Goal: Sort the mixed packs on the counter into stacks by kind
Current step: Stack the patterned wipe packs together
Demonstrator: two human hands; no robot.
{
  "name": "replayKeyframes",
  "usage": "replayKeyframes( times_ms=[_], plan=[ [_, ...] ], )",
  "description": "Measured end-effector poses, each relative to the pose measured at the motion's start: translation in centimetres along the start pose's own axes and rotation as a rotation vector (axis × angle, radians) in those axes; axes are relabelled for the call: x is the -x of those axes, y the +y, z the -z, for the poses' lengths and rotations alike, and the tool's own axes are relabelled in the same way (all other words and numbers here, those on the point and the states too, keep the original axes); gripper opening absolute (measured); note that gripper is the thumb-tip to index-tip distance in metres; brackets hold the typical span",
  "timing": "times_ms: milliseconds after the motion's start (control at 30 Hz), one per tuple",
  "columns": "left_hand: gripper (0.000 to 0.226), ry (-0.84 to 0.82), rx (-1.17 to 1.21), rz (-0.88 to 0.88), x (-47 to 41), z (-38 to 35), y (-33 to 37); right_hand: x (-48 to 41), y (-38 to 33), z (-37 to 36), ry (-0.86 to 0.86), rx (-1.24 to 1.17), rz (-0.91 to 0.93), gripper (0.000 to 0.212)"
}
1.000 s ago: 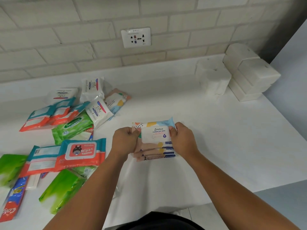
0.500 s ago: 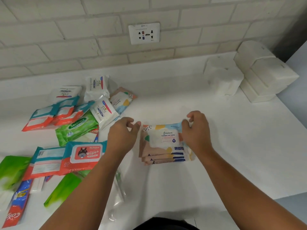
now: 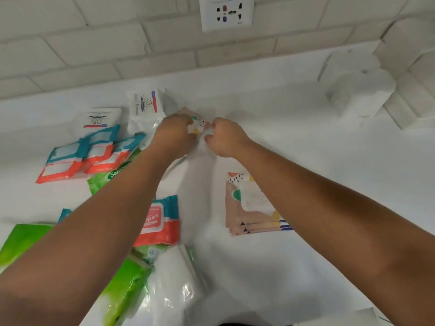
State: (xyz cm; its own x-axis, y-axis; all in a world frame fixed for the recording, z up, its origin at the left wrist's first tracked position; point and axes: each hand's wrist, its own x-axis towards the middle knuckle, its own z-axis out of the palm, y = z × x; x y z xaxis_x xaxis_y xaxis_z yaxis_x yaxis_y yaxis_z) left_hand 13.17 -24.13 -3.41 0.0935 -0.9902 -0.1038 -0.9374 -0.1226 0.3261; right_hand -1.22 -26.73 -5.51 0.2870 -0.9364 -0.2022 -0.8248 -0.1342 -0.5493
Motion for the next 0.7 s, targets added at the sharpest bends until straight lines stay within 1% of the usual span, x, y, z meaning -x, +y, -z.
replayKeyframes(
  times_ms=[100, 233, 333, 400, 467, 533, 567, 600, 667, 700],
  plan=[
    [0.053, -0.063, -0.049, -0.017, -2.4, -0.1, -0.9, -2.6, -0.5, -0.8, -0.052, -0.017, -0.059, 0.035],
    [0.061, -0.152, -0.075, -0.032, -4.6, -0.5, -1.8, -4.8, -1.0, -1.4, -0.022, -0.081, -0.149, 0.031],
    [0.057, -0.193, -0.162, -0.017, -5.5, -1.2, -2.1, -6.0, -1.5, -1.9, -0.018, -0.213, -0.182, 0.033],
    [0.053, -0.174, -0.181, -0.007, -5.8, -1.5, -2.2, -6.9, -1.8, -2.3, -0.024, -0.321, -0.224, 0.026],
    [0.051, -0.176, -0.142, -0.024, -5.9, -1.7, -2.2, -7.5, -2.3, -2.7, -0.059, -0.337, -0.268, 0.019],
    [0.055, -0.191, -0.1, -0.062, -5.6, -1.7, -2.1, -7.8, -2.6, -2.8, -0.108, -0.303, -0.299, 0.025],
    [0.061, -0.185, -0.074, -0.071, -5.4, -1.7, -2.2, -7.9, -2.6, -2.8, -0.12, -0.315, -0.299, 0.028],
    [0.066, -0.169, -0.037, -0.07, -5.1, -1.6, -2.3, -7.8, -2.5, -2.6, -0.135, -0.35, -0.302, 0.028],
    [0.074, -0.125, 0.036, -0.084, -4.7, -1.7, -2.8, -7.4, -2.4, -2.0, -0.165, -0.45, -0.319, 0.014],
    [0.077, -0.106, 0.065, -0.094, -4.5, -1.8, -3.1, -7.1, -2.2, -1.8, -0.168, -0.495, -0.319, 0.014]
  ],
)
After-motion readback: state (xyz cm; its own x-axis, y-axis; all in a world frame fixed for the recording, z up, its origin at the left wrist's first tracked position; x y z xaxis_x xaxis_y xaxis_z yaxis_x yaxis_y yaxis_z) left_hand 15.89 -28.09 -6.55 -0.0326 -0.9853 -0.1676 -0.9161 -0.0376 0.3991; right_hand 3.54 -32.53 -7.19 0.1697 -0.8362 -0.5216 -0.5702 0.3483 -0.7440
